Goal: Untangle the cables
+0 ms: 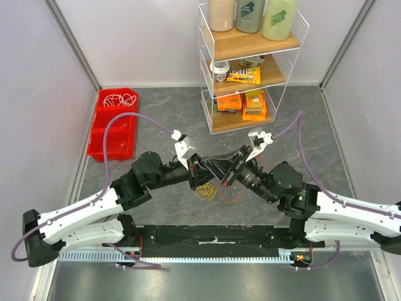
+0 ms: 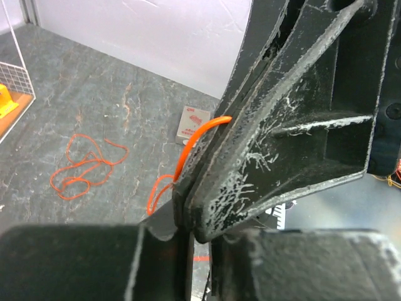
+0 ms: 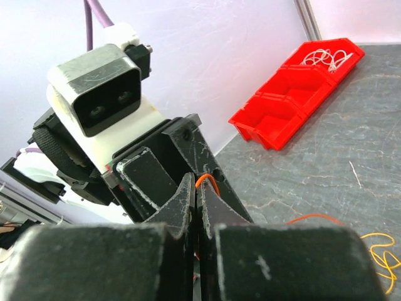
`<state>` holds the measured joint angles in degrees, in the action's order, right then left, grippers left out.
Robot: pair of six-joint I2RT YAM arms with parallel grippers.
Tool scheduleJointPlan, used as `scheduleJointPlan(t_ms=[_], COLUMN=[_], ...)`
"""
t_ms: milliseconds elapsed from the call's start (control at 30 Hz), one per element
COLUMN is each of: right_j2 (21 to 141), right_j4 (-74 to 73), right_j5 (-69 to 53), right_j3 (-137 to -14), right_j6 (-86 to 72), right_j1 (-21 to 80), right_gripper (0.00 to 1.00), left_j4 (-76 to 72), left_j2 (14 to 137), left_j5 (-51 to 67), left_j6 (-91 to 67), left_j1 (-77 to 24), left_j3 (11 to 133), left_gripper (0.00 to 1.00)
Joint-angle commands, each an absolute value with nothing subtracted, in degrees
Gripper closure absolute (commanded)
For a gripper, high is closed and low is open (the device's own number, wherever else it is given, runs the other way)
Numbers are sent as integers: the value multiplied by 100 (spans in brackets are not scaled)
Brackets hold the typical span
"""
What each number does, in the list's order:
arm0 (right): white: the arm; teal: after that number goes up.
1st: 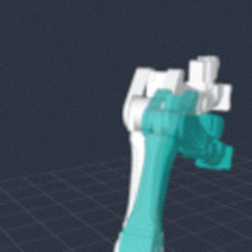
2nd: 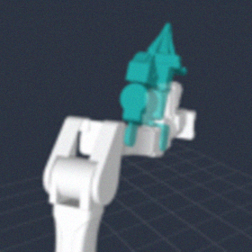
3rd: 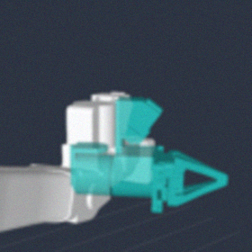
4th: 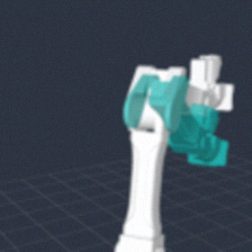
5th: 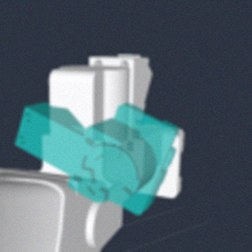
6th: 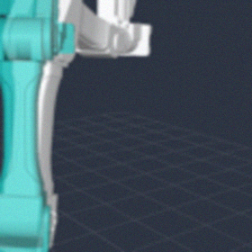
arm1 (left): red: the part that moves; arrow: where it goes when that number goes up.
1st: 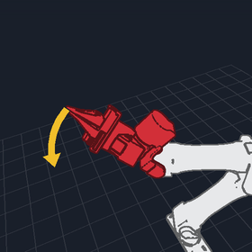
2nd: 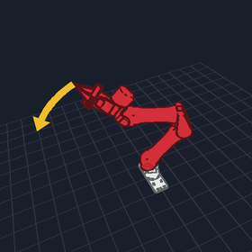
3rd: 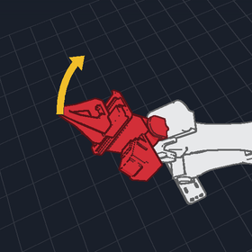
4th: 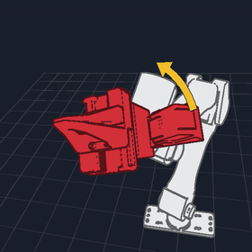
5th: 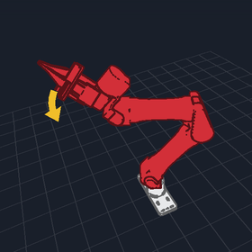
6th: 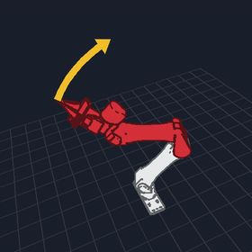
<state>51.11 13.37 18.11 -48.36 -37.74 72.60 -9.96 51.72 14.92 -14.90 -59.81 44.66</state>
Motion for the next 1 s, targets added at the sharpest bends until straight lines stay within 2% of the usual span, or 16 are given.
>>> scheduleJointPlan(t_ms=[0, 100, 267, 300, 367, 433, 667, 700, 767, 800, 967], right_j2=[5168, 5124, 5045, 5028, 5036, 5080, 5080, 5054, 5027, 5053, 5387], right_j4=[1126, 906, 685, 703, 729, 738, 440, 405, 404, 396, 299], right_j5=[2258, 2373, 2540, 2566, 2566, 2514, 2715, 2768, 2795, 2786, 3005], right_j3=[-4966, -5001, -4984, -4966, -5001, -5080, -5238, -5238, -5238, -5256, -5431], right_j6=[-3700, -3700, -3788, -3849, -3990, -4095, -4096, -4104, -4148, -4183, -4657], right_j1=[7409, 7400, 7400, 7400, 7400, 7400, 7400, 7400, 7400, 7400, 7409], right_gripper=[100, 100, 100, 100, 100, 100, 100, 100, 100, 100, 100], left_j4=[-1072, -993, -1273, -1335, -1458, -1686, -1705, -1705, -1810, -1898, -2092], left_j2=[4975, 4861, 4781, 4799, 4816, 4781, 4431, 4343, 4202, 4140, 4315], left_j5=[1292, 1213, 1457, 1520, 1503, 1520, 1442, 1389, 1362, 1319, 669], left_j6=[-1486, -1494, -1679, -1705, -1784, -1793, -1670, -1722, -1793, -1836, -2092], left_j1=[-5985, -5985, -5985, -5985, -5968, -5985, -5985, -5985, -5985, -5985, -5985], left_j3=[4412, 4342, 4210, 4210, 4149, 4009, 3867, 3806, 3674, 3596, 3647], left_gripper=[89, 98, 97, 91, 68, 51, 40, 36, 11, 8, 7])
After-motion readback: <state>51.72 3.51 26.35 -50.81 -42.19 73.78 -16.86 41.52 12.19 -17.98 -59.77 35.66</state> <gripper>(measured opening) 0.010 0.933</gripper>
